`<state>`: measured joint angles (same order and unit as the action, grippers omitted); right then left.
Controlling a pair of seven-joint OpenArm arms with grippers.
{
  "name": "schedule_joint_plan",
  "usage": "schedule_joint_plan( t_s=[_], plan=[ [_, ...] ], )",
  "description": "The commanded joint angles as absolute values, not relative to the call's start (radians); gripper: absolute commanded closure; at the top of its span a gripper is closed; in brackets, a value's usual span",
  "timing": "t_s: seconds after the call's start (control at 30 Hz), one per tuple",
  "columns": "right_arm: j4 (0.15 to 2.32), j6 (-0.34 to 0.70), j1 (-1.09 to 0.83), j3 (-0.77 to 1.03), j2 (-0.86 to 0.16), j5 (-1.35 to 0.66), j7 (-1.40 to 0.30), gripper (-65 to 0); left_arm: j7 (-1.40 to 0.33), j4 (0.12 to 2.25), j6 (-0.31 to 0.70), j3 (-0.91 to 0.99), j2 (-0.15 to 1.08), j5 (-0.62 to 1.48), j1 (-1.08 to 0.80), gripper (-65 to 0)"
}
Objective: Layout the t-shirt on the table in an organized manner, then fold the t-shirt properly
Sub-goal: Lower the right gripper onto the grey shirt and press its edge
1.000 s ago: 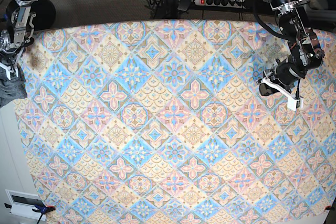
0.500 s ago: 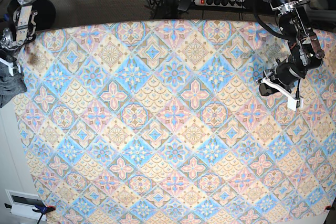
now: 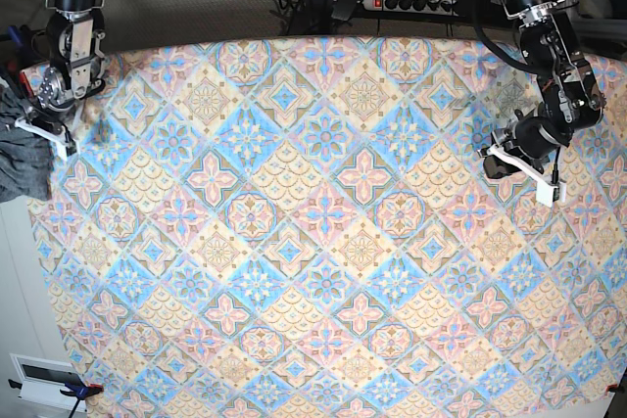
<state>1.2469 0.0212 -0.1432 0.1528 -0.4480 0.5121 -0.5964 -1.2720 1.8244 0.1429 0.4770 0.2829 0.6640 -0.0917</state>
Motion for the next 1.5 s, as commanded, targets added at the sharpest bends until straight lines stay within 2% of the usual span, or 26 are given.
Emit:
schedule_joint_plan(
  t_s=[0.0,0.27,0.47,0.73,0.83,0.93,1.13,1.3,1.47],
  plan=[
    [1.267,0.051,-0.151,0.139,-0.435,0.476,-0.587,-7.4,-1.259,1.84,0.147,0.481,0.297,0.677,-0.081,-9.2],
    [1.307,0.053,-0.085,0.082,-0.39,0.648,-0.585,-7.6,-1.257,1.84,0.147,0.481,0.297,0.677,-0.081,-9.2],
    [1.307,0.053,-0.079,-0.001,-0.325,0.656,-0.585,-7.7,-1.257,1.84,0.147,0.481,0.297,0.677,-0.081,-9.2],
    [1.307,0.051,-0.071,-0.074,-0.318,0.657,-0.588,-7.9,-1.259,1.84,0.147,0.481,0.297,0.677,-0.082,-9.2],
    [1.307,0.051,-0.051,-0.068,-0.274,0.657,-0.587,-10.3,-1.256,1.84,0.147,0.481,0.297,0.679,-0.091,-9.3],
    [1.356,0.048,-0.053,-0.033,-0.263,0.657,-0.582,-15.2,-1.256,1.84,0.147,0.481,0.297,0.679,-0.093,-9.3],
    [1.595,0.05,-0.056,0.133,-0.263,0.657,-0.59,-26.2,-1.256,1.84,0.147,0.481,0.297,0.68,-0.094,-9.3],
    [1.613,0.054,-0.143,0.303,-0.266,0.654,-0.582,-29.9,-1.256,1.84,0.147,0.481,0.297,0.682,-0.094,-9.3],
    [1.537,0.056,-0.177,0.372,-0.41,0.654,-0.581,-30.1,-1.256,1.84,0.147,0.481,0.295,0.684,-0.094,-9.3]
  ],
)
